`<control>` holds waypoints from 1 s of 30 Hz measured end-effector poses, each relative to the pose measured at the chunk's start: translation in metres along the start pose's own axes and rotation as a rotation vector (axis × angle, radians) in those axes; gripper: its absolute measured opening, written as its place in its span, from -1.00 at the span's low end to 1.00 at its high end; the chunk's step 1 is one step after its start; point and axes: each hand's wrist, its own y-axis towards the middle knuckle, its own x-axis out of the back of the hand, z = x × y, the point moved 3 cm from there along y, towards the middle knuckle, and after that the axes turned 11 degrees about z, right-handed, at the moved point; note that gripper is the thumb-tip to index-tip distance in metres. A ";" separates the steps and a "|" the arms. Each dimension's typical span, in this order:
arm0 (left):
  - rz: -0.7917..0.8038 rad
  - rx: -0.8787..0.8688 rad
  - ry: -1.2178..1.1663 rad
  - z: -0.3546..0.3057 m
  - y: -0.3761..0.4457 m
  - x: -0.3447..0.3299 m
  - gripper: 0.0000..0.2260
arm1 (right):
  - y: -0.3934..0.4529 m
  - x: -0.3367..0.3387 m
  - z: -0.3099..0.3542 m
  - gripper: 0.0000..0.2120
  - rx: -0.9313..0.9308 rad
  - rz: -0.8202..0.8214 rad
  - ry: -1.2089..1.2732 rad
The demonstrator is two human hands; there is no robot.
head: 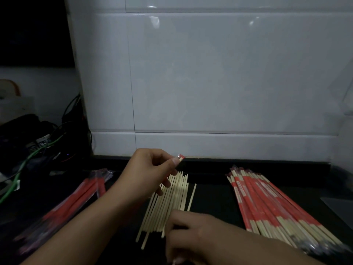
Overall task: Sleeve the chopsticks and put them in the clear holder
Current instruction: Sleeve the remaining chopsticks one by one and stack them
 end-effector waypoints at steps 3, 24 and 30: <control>-0.002 0.002 0.002 0.001 0.001 0.001 -0.82 | -0.016 0.024 -0.002 -0.89 -0.150 -0.187 0.089; 0.076 -0.044 0.092 -0.012 -0.004 -0.005 -0.91 | -0.112 0.094 -0.084 -0.82 -0.360 -1.882 1.152; 0.072 -0.042 0.056 -0.012 -0.005 -0.004 -0.91 | -0.112 0.091 -0.088 -0.84 -0.337 -1.864 1.175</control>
